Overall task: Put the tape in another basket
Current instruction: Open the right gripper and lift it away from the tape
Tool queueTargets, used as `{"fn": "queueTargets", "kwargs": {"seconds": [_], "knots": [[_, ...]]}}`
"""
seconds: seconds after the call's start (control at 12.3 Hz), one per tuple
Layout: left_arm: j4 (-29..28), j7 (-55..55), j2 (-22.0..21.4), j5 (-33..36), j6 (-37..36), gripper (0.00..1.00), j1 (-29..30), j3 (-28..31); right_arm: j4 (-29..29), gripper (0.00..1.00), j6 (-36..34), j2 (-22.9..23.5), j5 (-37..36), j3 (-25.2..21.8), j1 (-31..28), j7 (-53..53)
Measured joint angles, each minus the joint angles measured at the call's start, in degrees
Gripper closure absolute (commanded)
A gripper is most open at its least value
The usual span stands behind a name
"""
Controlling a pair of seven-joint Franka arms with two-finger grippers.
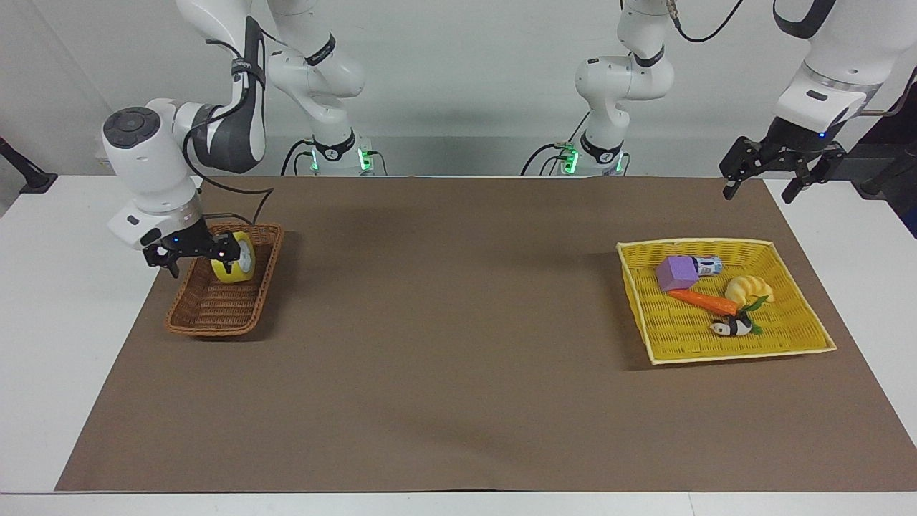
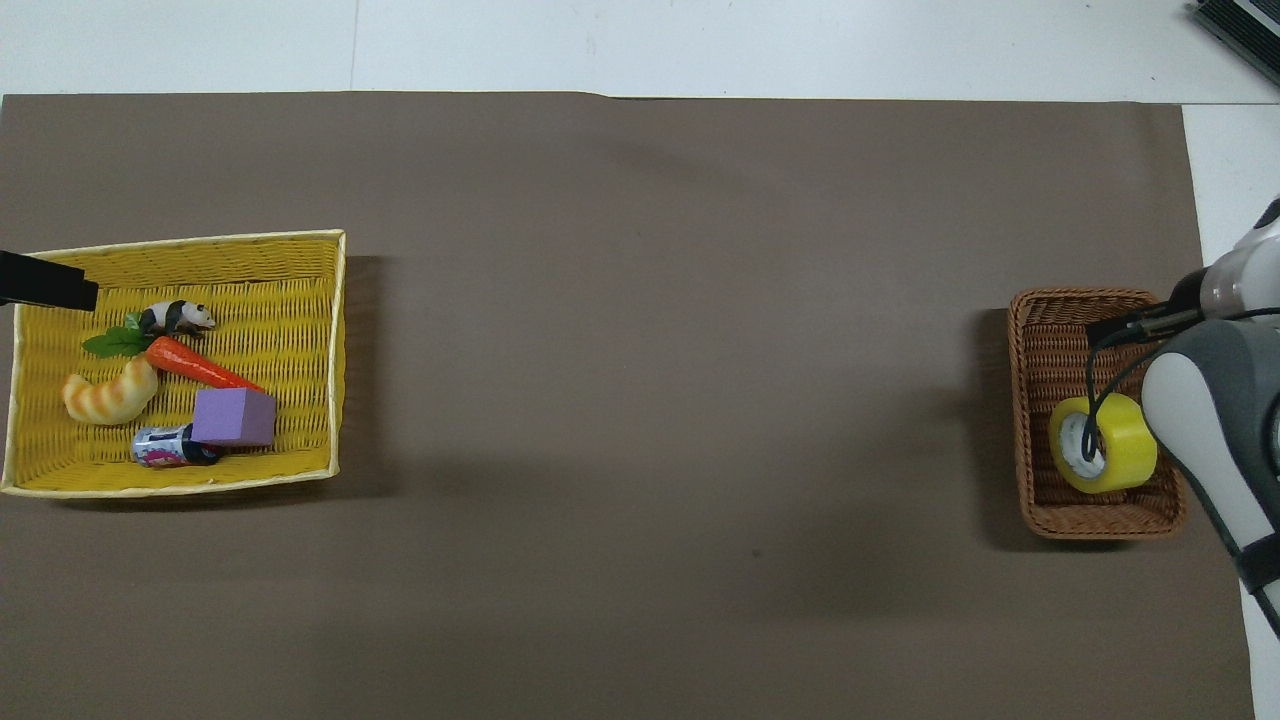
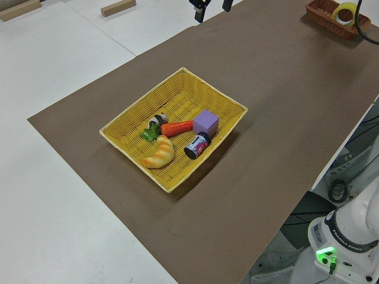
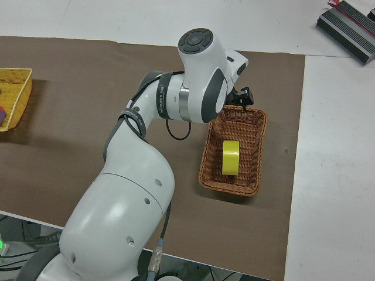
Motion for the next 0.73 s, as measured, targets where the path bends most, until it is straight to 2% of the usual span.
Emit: {"fn": "queueTargets", "kwargs": {"seconds": [0.33, 0.57, 0.73], "knots": [[0.0, 0.0, 0.0, 0.0, 0.0, 0.00, 0.0, 0.0, 4.3, 0.00, -4.0, -1.2, 0.0, 0.2, 5.0, 14.7], [0.0, 0.0, 0.0, 0.0, 0.0, 0.00, 0.0, 0.0, 7.2, 0.00, -12.7, -5.6, 4.0, 1.4, 5.7, 19.1], [0.0, 0.0, 0.0, 0.0, 0.0, 0.00, 0.0, 0.0, 11.3, 0.00, -21.2, -8.0, 7.6, 1.6, 5.9, 20.8]]}}
